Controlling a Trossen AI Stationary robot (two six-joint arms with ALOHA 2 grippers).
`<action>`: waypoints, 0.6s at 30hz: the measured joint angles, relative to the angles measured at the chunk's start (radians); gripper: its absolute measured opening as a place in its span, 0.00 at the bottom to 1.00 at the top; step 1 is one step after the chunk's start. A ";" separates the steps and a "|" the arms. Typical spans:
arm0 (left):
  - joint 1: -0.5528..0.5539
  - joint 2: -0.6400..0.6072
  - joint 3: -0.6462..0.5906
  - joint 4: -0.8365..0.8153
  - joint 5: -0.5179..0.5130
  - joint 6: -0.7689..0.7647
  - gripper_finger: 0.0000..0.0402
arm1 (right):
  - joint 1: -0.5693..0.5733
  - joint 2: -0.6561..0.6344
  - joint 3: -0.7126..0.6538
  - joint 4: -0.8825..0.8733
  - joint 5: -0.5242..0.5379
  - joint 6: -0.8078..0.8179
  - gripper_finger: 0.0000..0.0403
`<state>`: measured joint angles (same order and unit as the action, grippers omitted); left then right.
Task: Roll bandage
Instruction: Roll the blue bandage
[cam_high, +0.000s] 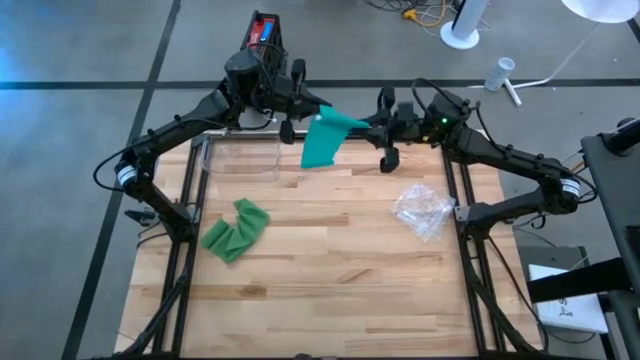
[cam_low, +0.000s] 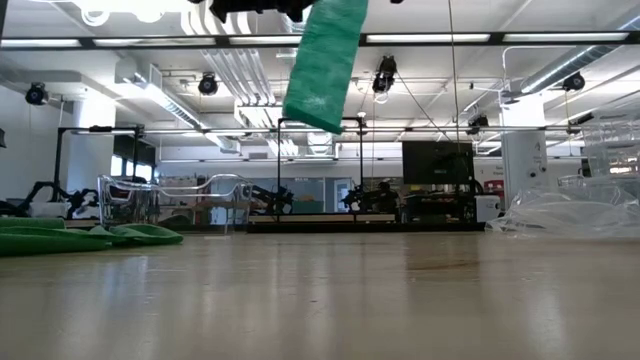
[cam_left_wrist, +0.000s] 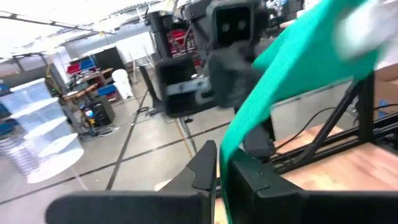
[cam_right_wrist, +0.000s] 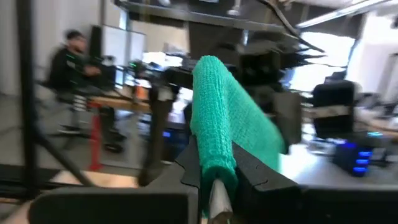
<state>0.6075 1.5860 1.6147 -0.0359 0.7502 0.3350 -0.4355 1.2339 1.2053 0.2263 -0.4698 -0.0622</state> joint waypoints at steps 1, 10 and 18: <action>0.000 0.000 -0.013 0.011 -0.002 0.000 0.02 | 0.000 0.000 0.000 0.006 -0.018 0.023 0.07; -0.029 0.001 -0.100 0.099 0.002 -0.065 0.00 | -0.013 0.003 0.000 0.032 0.109 -0.011 0.06; -0.058 -0.006 -0.094 0.047 0.024 -0.060 0.00 | -0.013 0.004 0.000 -0.010 0.278 -0.211 0.06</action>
<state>0.5499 1.5801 1.5205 0.0112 0.7742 0.2752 -0.4480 1.2383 1.2057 0.2164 -0.1922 -0.2733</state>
